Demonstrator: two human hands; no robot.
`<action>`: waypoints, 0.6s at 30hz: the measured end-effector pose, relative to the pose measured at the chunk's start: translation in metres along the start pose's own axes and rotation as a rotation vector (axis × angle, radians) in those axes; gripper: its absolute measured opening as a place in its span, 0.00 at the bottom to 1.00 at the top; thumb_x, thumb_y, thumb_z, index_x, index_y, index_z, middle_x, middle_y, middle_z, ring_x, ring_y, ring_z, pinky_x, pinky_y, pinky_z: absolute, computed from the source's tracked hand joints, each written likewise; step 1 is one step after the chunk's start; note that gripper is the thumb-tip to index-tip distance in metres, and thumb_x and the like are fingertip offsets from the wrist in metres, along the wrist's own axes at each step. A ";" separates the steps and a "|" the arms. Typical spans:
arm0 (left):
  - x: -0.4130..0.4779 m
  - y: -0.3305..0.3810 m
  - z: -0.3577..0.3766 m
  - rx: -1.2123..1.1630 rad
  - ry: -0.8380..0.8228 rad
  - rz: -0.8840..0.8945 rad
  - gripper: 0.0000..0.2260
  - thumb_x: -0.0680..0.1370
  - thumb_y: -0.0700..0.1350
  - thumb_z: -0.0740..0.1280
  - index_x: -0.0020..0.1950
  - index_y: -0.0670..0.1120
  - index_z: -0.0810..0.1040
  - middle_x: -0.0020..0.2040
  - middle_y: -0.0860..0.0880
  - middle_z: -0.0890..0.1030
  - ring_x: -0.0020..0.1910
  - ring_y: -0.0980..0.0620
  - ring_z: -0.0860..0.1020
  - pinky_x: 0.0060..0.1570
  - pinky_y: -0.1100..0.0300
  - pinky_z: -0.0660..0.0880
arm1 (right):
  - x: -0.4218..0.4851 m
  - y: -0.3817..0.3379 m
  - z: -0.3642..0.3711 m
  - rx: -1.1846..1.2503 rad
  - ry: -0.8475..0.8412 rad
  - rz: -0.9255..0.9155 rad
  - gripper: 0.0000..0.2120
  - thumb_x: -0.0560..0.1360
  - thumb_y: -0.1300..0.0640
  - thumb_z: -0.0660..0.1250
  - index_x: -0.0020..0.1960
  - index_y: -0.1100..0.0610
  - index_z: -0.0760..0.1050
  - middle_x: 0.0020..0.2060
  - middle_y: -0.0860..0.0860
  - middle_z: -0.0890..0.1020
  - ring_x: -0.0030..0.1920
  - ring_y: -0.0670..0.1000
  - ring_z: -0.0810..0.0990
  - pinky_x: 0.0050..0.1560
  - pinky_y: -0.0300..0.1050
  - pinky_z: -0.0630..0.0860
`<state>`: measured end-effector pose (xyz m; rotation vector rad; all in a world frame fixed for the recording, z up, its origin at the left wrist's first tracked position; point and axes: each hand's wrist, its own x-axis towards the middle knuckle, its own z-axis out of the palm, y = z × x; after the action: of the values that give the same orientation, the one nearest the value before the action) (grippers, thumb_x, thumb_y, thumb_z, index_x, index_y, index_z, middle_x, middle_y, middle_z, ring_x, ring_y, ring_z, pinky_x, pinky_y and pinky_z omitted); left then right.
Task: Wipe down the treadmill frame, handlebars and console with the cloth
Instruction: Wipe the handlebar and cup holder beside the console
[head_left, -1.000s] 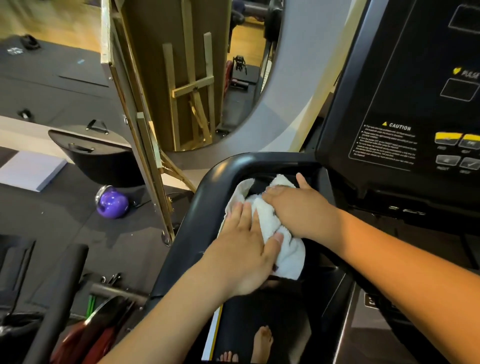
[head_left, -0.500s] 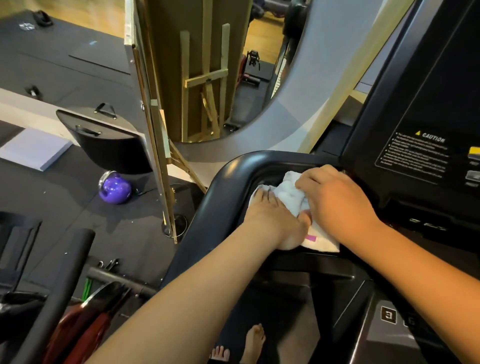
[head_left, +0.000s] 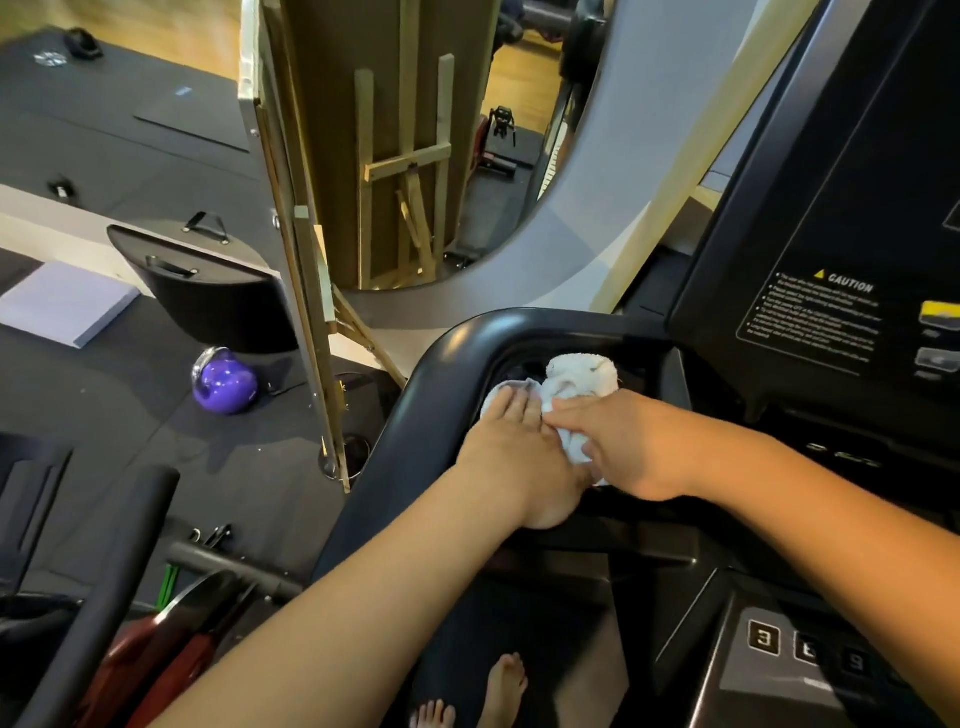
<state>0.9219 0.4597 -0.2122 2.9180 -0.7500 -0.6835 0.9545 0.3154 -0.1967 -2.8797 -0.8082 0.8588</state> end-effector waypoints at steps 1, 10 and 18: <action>-0.005 -0.004 0.003 -0.017 0.010 0.000 0.32 0.83 0.61 0.41 0.80 0.42 0.40 0.81 0.42 0.40 0.79 0.46 0.36 0.76 0.49 0.33 | 0.006 0.000 0.001 -0.020 -0.008 -0.006 0.21 0.75 0.57 0.64 0.67 0.50 0.70 0.60 0.49 0.77 0.60 0.53 0.76 0.60 0.51 0.73; -0.048 -0.026 0.028 -0.075 0.274 -0.024 0.33 0.78 0.67 0.34 0.81 0.56 0.47 0.80 0.50 0.37 0.75 0.53 0.25 0.74 0.42 0.32 | 0.053 -0.014 0.001 -0.200 -0.035 -0.019 0.22 0.73 0.57 0.66 0.64 0.44 0.66 0.54 0.52 0.78 0.52 0.57 0.79 0.48 0.47 0.76; -0.046 -0.026 0.031 -0.262 0.442 -0.196 0.33 0.78 0.65 0.43 0.81 0.53 0.49 0.80 0.53 0.37 0.76 0.54 0.28 0.77 0.50 0.34 | 0.063 -0.044 -0.003 -0.392 0.262 0.040 0.06 0.75 0.52 0.64 0.47 0.50 0.79 0.44 0.52 0.82 0.47 0.56 0.81 0.47 0.49 0.74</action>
<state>0.8840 0.5058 -0.2257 2.7630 -0.3054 -0.1147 0.9804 0.3844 -0.2182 -3.2533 -0.9853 0.3382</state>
